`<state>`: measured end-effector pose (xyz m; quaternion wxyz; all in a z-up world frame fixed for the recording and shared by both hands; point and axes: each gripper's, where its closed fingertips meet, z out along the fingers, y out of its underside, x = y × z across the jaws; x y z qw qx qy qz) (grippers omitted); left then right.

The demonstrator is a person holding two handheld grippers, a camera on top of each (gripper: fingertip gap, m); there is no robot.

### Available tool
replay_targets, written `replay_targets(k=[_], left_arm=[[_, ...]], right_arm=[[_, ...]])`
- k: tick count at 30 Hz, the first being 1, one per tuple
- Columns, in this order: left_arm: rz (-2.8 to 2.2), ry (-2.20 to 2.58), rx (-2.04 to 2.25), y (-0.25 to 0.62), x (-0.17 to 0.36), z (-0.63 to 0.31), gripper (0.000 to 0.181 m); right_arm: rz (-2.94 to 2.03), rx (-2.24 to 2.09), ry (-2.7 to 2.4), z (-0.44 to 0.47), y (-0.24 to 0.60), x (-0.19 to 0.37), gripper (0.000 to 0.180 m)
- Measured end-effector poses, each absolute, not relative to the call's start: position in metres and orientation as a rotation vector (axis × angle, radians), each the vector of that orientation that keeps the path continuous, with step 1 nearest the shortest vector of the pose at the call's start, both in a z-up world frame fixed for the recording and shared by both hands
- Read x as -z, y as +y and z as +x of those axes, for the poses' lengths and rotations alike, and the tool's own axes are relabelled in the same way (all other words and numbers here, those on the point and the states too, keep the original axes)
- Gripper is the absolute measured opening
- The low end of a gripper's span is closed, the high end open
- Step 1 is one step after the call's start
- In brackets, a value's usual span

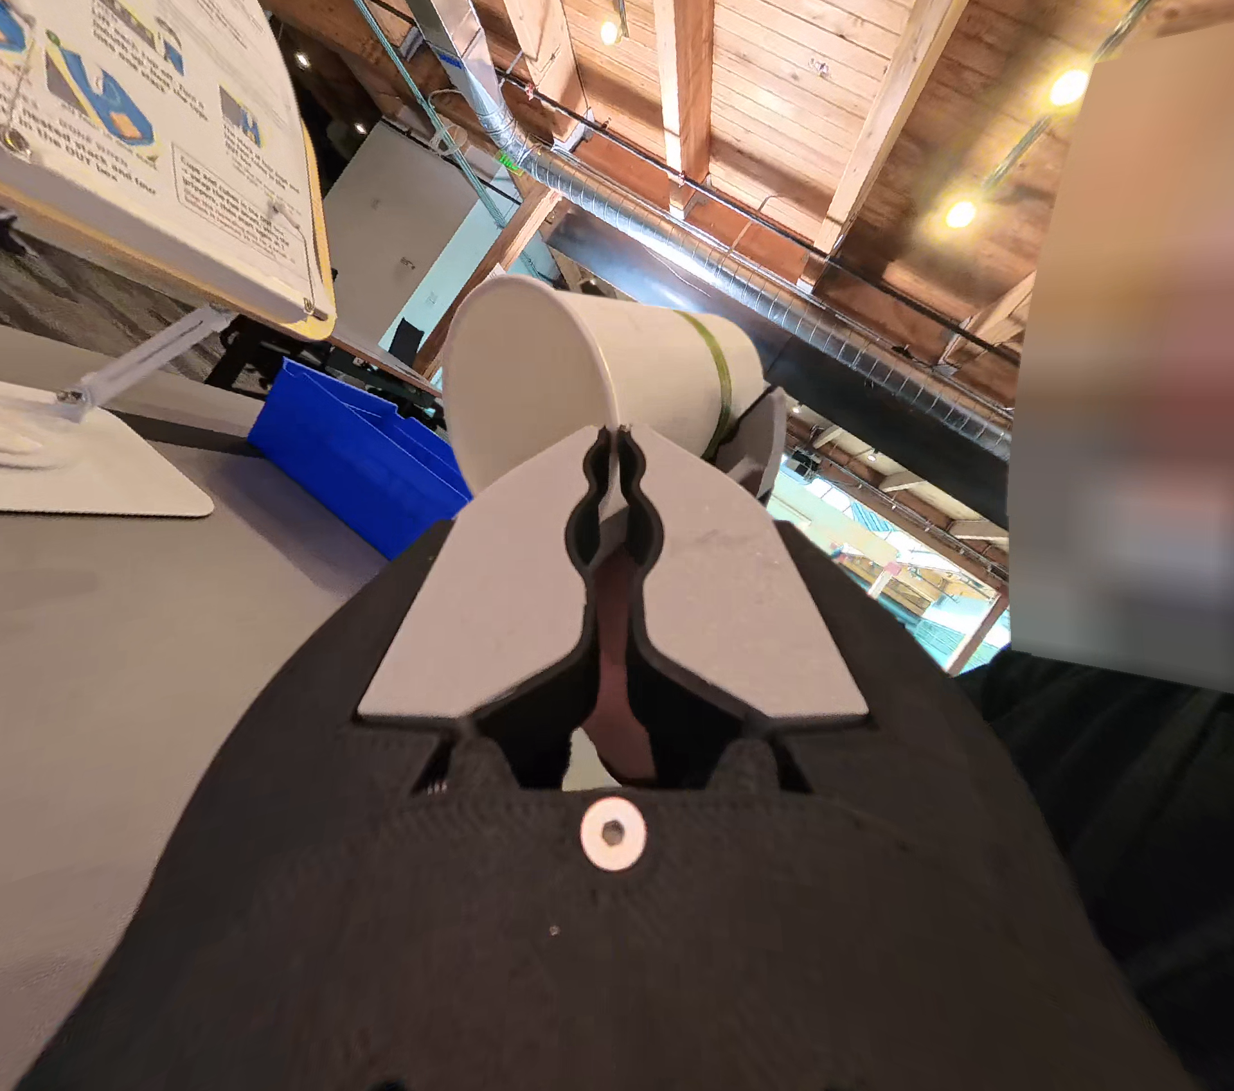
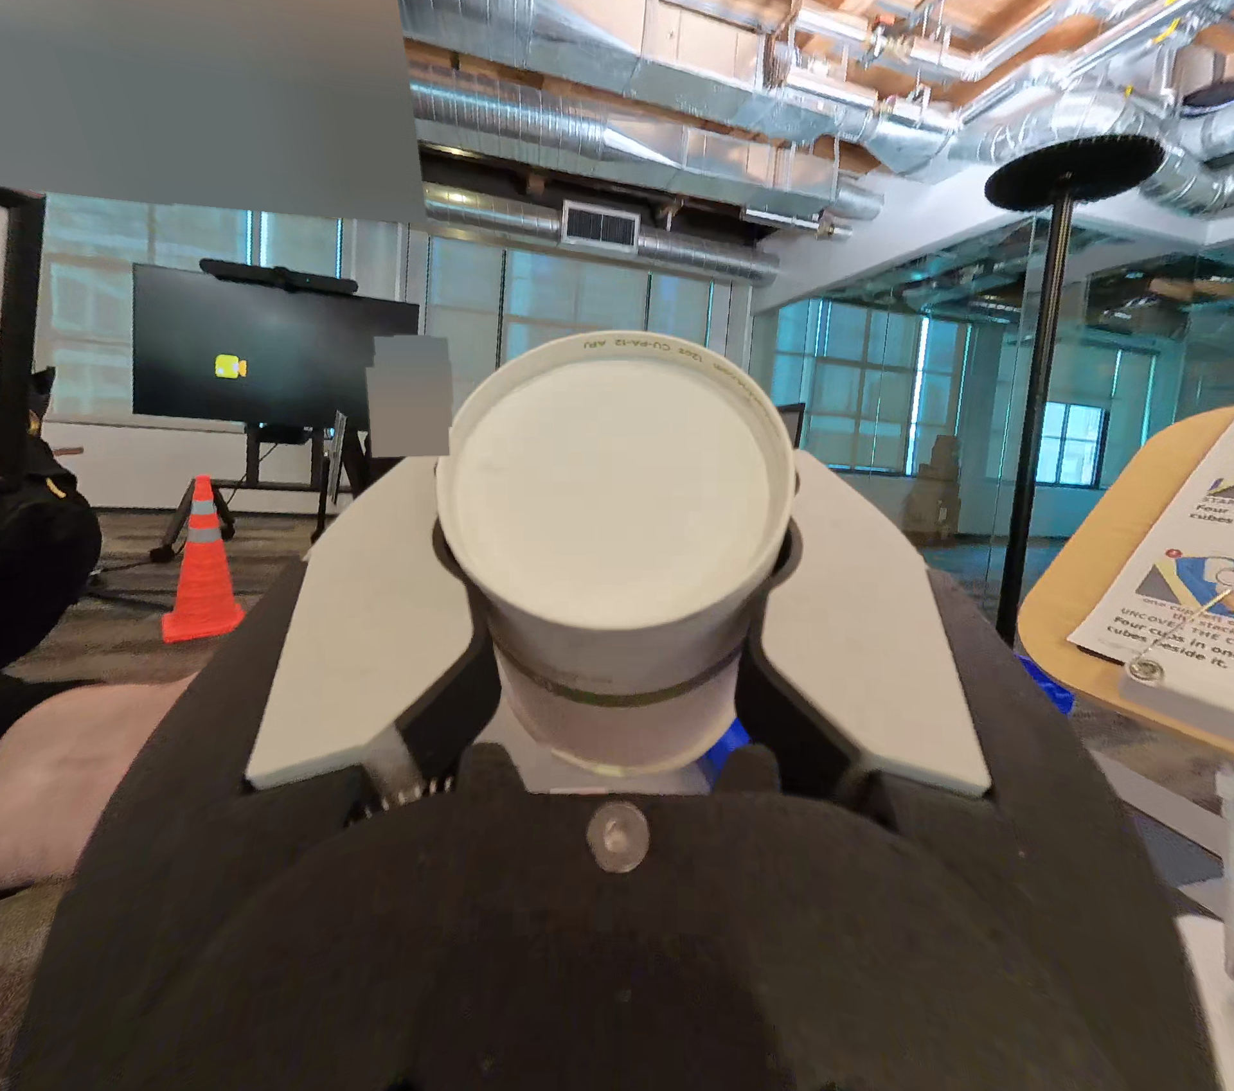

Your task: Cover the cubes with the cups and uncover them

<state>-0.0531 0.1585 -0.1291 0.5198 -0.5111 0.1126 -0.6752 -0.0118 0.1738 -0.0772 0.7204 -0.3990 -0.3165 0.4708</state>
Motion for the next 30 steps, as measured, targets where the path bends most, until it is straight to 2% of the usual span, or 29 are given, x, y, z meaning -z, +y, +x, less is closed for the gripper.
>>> replay_targets(k=[5, 11, 15, 18, 28, 30], left_arm=[[-1.264, 0.371, 1.532, 0.152, 0.13, -0.044, 0.004], [-1.564, 0.716, 0.964, 0.151, 0.193, -0.035, 0.0], [-1.62, 0.785, 0.908, 0.148, 0.214, -0.023, 0.0], [-1.641, 0.805, 0.925, 0.147, 0.222, -0.015, 0.0], [-1.676, 0.836, 0.885, 0.141, 0.232, -0.006, 0.0], [-1.678, 0.839, 0.888, 0.138, 0.234, -0.004, 0.0]], right_arm=[[-0.985, -0.941, -0.728, 0.028, 0.176, 0.063, 0.089], [-1.316, -0.54, -0.624, 0.193, 0.186, 0.069, 0.09], [-1.605, -0.264, -0.493, 0.309, 0.185, 0.119, 0.089], [-1.775, -0.26, -0.404, 0.354, 0.177, 0.164, 0.089], [-1.989, -0.126, -0.314, 0.396, 0.196, 0.276, 0.089], [-1.949, -0.212, -0.26, 0.391, 0.198, 0.281, 0.088]])
